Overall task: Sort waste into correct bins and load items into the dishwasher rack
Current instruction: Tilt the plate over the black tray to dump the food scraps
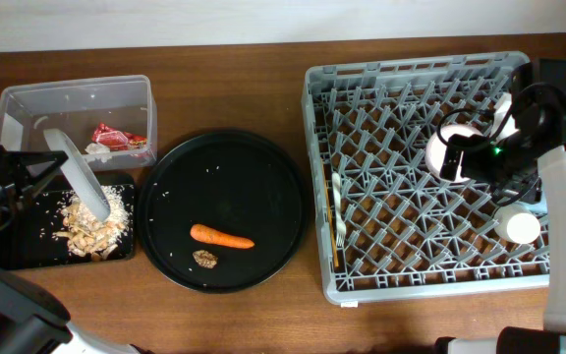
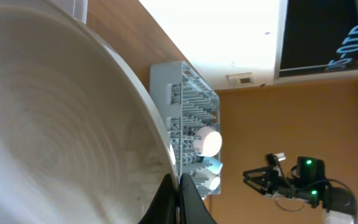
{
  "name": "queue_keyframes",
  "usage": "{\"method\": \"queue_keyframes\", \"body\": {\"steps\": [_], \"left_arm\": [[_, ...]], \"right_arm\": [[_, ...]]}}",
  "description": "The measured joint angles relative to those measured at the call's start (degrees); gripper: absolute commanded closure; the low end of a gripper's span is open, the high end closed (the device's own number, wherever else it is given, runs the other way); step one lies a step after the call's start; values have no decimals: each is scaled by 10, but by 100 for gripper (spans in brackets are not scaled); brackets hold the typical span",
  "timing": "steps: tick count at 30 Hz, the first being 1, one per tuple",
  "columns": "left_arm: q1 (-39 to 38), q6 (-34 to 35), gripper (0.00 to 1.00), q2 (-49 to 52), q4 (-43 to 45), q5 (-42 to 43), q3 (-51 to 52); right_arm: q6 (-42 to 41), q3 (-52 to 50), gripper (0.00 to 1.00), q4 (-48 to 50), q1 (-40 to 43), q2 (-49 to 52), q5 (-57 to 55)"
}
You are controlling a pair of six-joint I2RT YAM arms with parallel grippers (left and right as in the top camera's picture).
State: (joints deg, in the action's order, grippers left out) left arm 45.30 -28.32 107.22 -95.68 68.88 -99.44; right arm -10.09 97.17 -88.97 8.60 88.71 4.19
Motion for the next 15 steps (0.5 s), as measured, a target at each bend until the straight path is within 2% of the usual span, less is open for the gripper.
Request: {"method": "queue_keyframes", "body": {"steps": [4,5,7,10,12,15], "left_arm": [[8,82,100,-3,41,-72,0],[11,54,100,-3,5,-57,1],[11,17,100,-9,5,-23,4],[10,28,100,-10,34,-23,4],[10,-1,100,-11,-3,-4,4],[9,-37,100,-14,-9,15,5]], "right_arm": [[0,0,0,1,0,0,0],[0,0,0,1,0,0,0],[0,0,0,0,0,0,0],[0,0,0,0,0,0,0],[0,0,0,0,0,0,0],[0,0,0,0,0,0,0]]}}
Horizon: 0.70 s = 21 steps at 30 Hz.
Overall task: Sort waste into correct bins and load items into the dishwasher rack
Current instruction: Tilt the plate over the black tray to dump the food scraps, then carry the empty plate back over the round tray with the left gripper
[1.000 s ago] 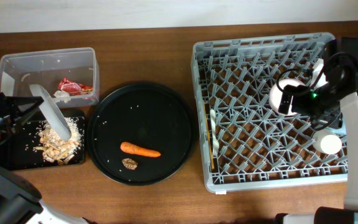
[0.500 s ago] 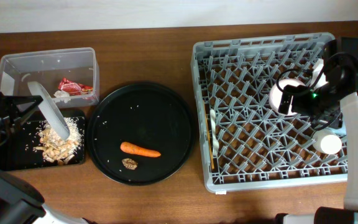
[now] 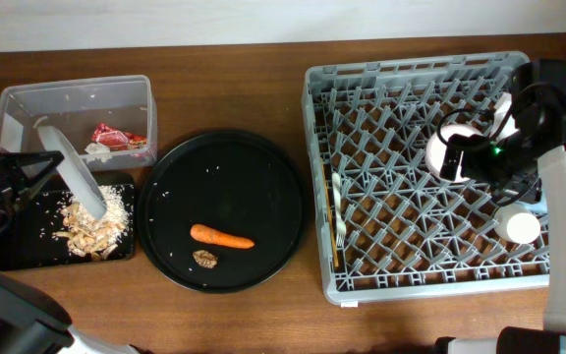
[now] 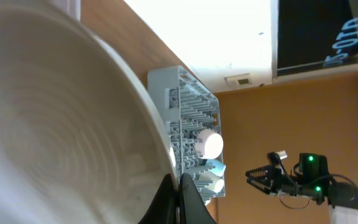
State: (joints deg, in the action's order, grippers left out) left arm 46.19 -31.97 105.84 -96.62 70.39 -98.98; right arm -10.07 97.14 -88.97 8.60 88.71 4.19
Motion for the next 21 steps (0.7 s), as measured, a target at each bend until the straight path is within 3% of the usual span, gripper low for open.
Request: {"method": "queue_keyframes", "body": {"steps": [5,8,16,21], "left_arm": [[-59,-15,100,-2,2,-8,0],[-190,-6,100,-3,46,-53,0],[-478,241,100,-4,269,-386,3],[-621,350,99,16,302,-530,4]], "right_arm": [[0,0,0,0,0,0,0],[0,0,0,-1,0,0,0],[-1,-4,0,-2,0,0,0],[0,-5,0,-2,0,0,0]]}}
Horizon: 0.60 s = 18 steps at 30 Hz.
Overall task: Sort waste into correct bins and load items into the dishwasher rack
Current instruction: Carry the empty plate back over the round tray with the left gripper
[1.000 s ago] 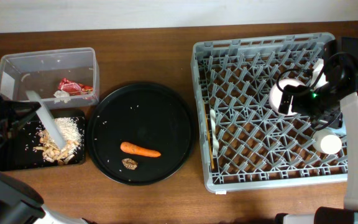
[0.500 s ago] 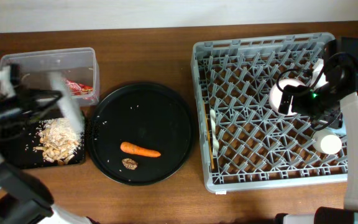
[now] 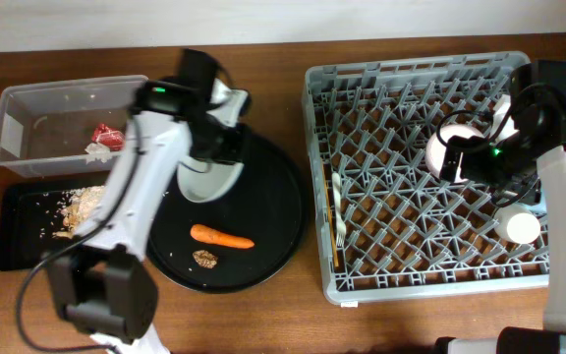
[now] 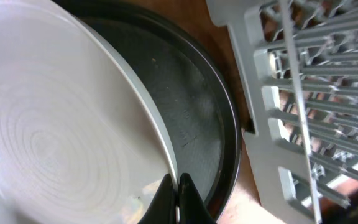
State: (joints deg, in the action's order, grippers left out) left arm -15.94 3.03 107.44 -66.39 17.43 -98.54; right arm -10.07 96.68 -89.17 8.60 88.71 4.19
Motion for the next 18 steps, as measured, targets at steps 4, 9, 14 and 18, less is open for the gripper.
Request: {"method": "queue_keyframes", "body": {"steps": [4,9,14,18], "left_arm": [[-56,39,87,56,2,-42,10],[-73,50,64,94,-2,-61,17],[-62,52,65,93,-83,-66,-10],[8,52,65,54,-130,-71,-37]], "right_arm": [[0,0,0,0,0,0,0],[0,0,1,0,0,0,0],[14,0,1,0,0,0,16],[45,-1,1,0,-7,0,73]]}}
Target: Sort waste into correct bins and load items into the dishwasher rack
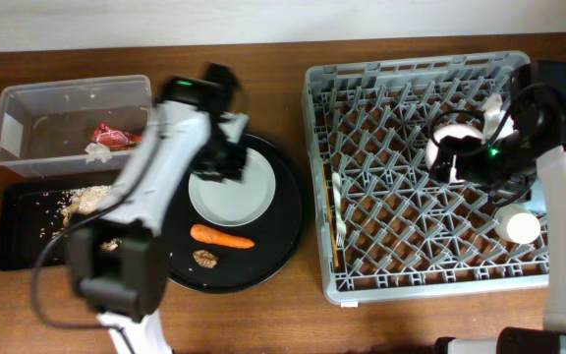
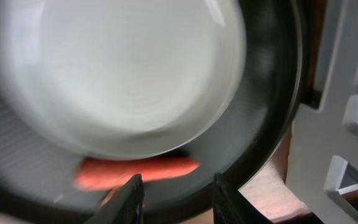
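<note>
A white plate (image 1: 232, 189) lies flat on the round black tray (image 1: 170, 231), also filling the left wrist view as the plate (image 2: 117, 74). My left gripper (image 1: 228, 157) hovers over the plate's far edge, and the gripper (image 2: 178, 202) is open with nothing between its fingers. A carrot (image 1: 222, 237) and a brown scrap (image 1: 204, 258) lie on the tray in front of the plate. My right gripper (image 1: 463, 157) is over the grey dishwasher rack (image 1: 416, 280), shut on a white cup (image 1: 448, 141).
A clear bin (image 1: 28, 103) at back left holds a red wrapper (image 1: 109, 137). In front of it a black rectangular tray (image 1: 28, 246) carries food scraps (image 1: 84, 199). The rack also holds a second white cup (image 1: 520, 227) and cutlery (image 1: 337, 221) along its left side.
My left gripper, which was shut on the tilted plate's rim over the round tray, is now open. The plate lies flat on that tray. The right gripper's cup has shifted slightly.
My left gripper held the plate tilted over the black rectangular tray, with scraps lying beneath it, at the two oldest moments. Then it held the plate over the round tray's back edge. Now the plate rests there and the gripper is open.
</note>
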{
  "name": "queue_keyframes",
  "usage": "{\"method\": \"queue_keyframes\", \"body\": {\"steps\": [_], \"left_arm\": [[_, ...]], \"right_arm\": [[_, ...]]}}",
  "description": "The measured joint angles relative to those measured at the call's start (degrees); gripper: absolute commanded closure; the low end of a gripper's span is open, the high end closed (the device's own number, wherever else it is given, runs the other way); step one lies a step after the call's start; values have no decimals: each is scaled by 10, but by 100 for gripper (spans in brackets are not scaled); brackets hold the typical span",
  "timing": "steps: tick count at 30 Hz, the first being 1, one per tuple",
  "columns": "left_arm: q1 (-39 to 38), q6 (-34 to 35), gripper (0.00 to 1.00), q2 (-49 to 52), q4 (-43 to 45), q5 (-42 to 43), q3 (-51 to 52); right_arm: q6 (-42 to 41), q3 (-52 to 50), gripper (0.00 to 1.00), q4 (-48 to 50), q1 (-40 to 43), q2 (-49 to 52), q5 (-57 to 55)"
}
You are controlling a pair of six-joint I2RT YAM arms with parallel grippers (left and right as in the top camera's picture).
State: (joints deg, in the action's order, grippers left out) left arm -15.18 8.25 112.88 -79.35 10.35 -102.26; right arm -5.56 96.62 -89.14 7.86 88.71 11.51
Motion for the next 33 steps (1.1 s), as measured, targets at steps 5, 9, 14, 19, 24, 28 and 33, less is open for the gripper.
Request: {"method": "queue_keyframes", "body": {"steps": [5,9,14,19,24,28,33], "left_arm": [[160,0,64,-121,-50,-8,-10],[289,0,64,-172,-77,-17,-16],[339,0,64,-174,-83,-16,-15],[339,0,64,-174,-68,-13,3],[339,0,64,-174,-63,-12,28],[339,0,64,-174,-52,-11,33],[339,0,64,-174,-48,-9,50]], "right_arm": [[-3,-1,1,53,-136,0,36],[-46,-2,1,173,-335,8,38],[-102,-1,1,276,-478,86,-6],[-135,-1,0,367,-495,215,-56],[-172,-1,4,385,-495,289,-133],[-185,-1,16,392,-495,338,-147],[-228,-1,37,404,-495,367,-152]]}}
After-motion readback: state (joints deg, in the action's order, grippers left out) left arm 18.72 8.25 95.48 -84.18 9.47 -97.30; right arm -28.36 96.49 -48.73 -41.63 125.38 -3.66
